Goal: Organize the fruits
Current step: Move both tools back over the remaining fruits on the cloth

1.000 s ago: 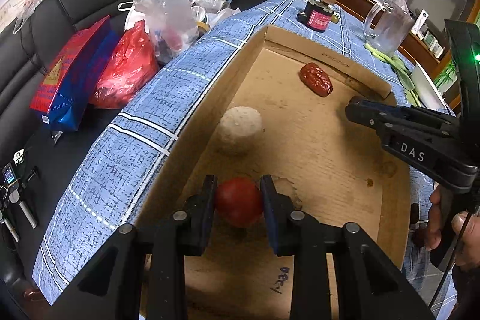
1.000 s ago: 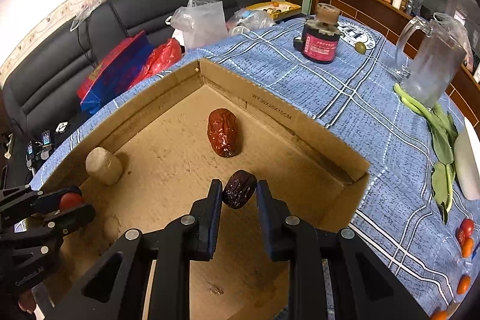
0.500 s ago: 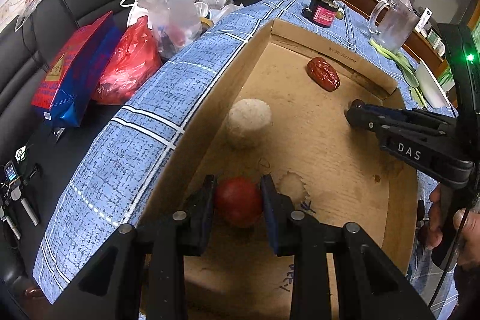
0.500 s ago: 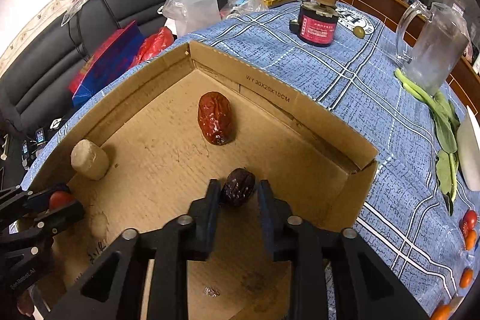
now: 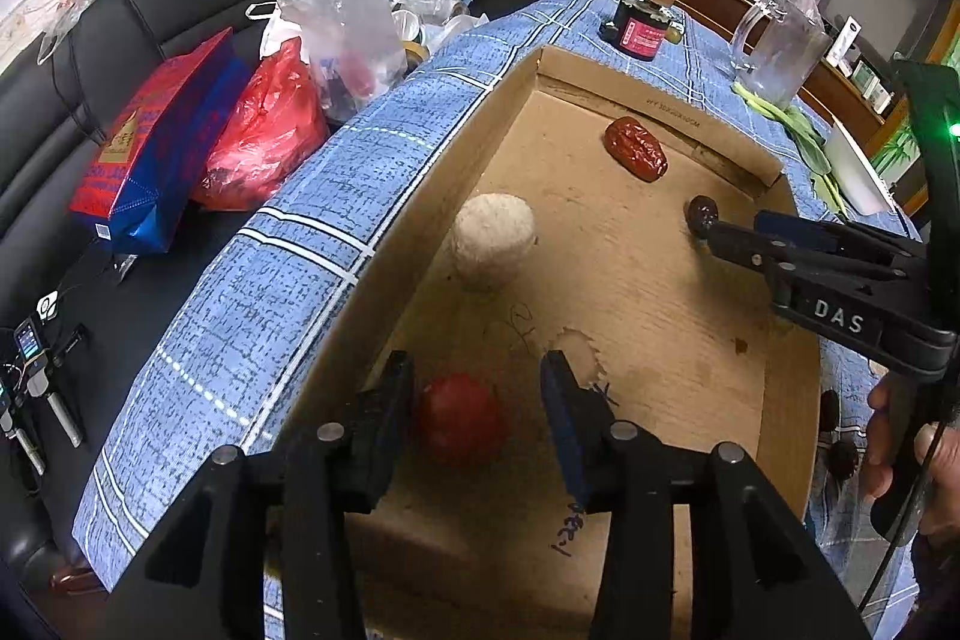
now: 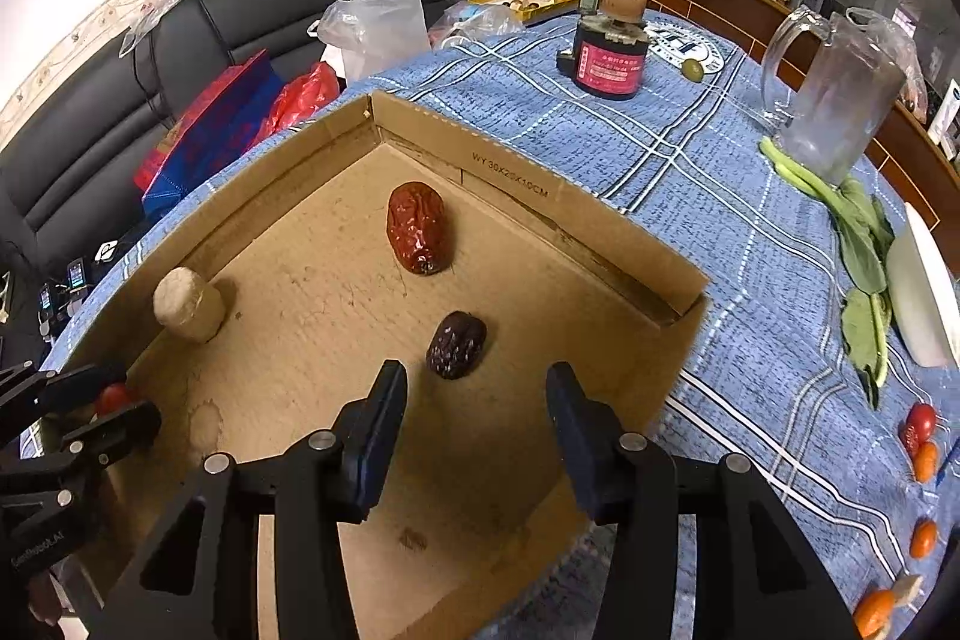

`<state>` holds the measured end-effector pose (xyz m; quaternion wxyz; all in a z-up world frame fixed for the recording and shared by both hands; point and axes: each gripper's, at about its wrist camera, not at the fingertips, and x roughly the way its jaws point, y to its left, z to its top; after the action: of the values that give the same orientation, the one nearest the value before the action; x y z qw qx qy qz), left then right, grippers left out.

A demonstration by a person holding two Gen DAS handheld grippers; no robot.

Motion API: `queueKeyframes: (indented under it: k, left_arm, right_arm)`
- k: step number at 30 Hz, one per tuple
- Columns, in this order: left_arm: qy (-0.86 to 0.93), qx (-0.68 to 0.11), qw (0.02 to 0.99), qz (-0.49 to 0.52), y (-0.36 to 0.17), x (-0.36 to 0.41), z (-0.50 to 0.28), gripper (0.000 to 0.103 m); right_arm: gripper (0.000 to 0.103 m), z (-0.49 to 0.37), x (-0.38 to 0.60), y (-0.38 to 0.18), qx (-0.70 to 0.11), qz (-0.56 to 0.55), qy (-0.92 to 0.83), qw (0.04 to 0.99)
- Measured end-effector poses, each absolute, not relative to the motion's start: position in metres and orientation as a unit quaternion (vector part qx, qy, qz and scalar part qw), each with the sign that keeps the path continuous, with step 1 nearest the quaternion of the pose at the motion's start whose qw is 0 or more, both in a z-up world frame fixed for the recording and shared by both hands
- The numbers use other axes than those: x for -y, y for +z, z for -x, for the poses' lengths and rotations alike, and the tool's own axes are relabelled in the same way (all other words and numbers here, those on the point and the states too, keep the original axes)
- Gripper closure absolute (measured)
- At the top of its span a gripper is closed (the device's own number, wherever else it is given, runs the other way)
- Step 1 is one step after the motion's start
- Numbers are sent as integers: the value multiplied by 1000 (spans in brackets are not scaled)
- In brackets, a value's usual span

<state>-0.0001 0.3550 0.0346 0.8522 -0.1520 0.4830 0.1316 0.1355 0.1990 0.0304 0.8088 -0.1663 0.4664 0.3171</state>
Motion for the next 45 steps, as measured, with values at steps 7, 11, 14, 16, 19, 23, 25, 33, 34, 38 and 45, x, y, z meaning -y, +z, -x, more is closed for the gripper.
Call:
queueKeyframes:
  k: [7, 11, 14, 16, 19, 23, 25, 33, 34, 38, 45]
  left_arm:
    - [138, -474, 857, 148, 45, -351, 11, 60]
    - [143, -469, 860, 143, 52, -344, 18, 60]
    - [141, -469, 861, 133, 55, -333, 22, 60]
    - [139, -470, 862, 128, 56, -325, 24, 60]
    - [131, -471, 864, 122, 57, -309, 24, 59]
    - [115, -471, 867, 112, 62, -283, 21, 59]
    - [106, -470, 870, 107, 65, -270, 18, 60]
    - [56, -470, 878, 73, 75, -199, 0, 55]
    - [47, -471, 879, 67, 76, -187, -3, 54]
    - [18, -476, 878, 48, 74, -151, -12, 53]
    - [-19, -488, 873, 20, 69, -98, -22, 53]
  right_arm:
    - [51, -123, -178, 51, -451, 163, 313, 820]
    - [51, -114, -157, 62, -446, 152, 309, 826]
    - [51, -107, -135, 69, -445, 142, 304, 830]
    - [51, -103, -120, 72, -445, 138, 298, 833]
    - [51, -98, -95, 74, -447, 127, 289, 837]
    - [51, -90, -60, 76, -451, 111, 275, 842]
    - [51, -85, -40, 76, -452, 110, 263, 845]
    - [51, -66, 46, 76, -457, 89, 216, 858]
    - [51, -64, 57, 75, -459, 87, 210, 859]
    - [51, -59, 97, 71, -464, 74, 185, 863]
    - [51, -61, 161, 62, -480, 44, 148, 864]
